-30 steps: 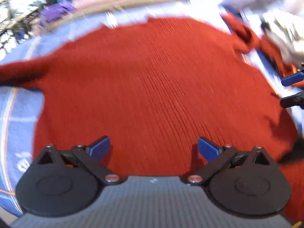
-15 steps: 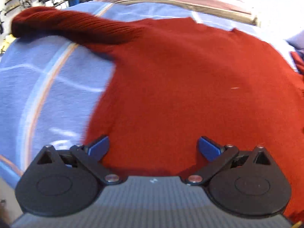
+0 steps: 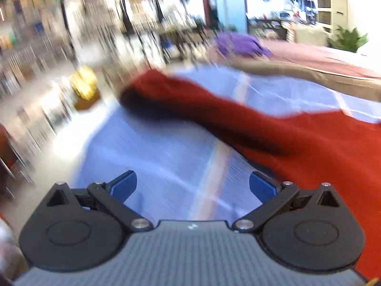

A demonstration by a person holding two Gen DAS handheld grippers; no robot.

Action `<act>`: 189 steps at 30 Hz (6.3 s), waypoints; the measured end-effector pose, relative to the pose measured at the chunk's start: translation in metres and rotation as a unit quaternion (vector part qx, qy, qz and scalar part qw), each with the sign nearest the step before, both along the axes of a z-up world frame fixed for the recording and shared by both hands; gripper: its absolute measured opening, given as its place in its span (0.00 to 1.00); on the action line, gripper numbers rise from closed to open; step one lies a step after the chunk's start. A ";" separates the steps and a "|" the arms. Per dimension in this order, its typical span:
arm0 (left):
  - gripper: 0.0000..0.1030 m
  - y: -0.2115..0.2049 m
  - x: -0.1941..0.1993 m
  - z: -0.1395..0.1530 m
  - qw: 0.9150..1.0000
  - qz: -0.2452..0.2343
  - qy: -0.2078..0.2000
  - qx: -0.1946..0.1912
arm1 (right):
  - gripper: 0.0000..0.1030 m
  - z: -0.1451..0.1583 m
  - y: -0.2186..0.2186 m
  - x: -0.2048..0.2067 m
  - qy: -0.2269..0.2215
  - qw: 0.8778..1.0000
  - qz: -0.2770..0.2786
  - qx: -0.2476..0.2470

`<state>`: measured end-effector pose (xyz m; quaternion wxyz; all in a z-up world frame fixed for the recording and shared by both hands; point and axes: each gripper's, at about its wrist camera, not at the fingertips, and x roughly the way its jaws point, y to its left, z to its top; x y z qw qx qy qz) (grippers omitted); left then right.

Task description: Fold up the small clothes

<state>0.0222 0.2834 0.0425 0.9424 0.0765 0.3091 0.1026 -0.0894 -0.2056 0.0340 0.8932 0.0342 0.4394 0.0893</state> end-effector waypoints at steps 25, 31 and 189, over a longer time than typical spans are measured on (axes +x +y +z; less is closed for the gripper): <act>0.07 0.005 0.153 0.083 0.957 -0.111 0.219 -0.153 | 1.00 -0.030 -0.007 -0.017 0.078 0.990 -0.091 0.074; 0.09 -0.018 0.146 0.097 0.869 -0.157 0.248 -0.399 | 1.00 -0.032 -0.005 -0.015 0.069 0.990 -0.084 0.085; 0.77 -0.144 0.121 -0.030 0.951 -0.261 0.135 -0.094 | 0.50 -0.039 -0.012 0.149 -0.133 0.975 -0.130 -0.125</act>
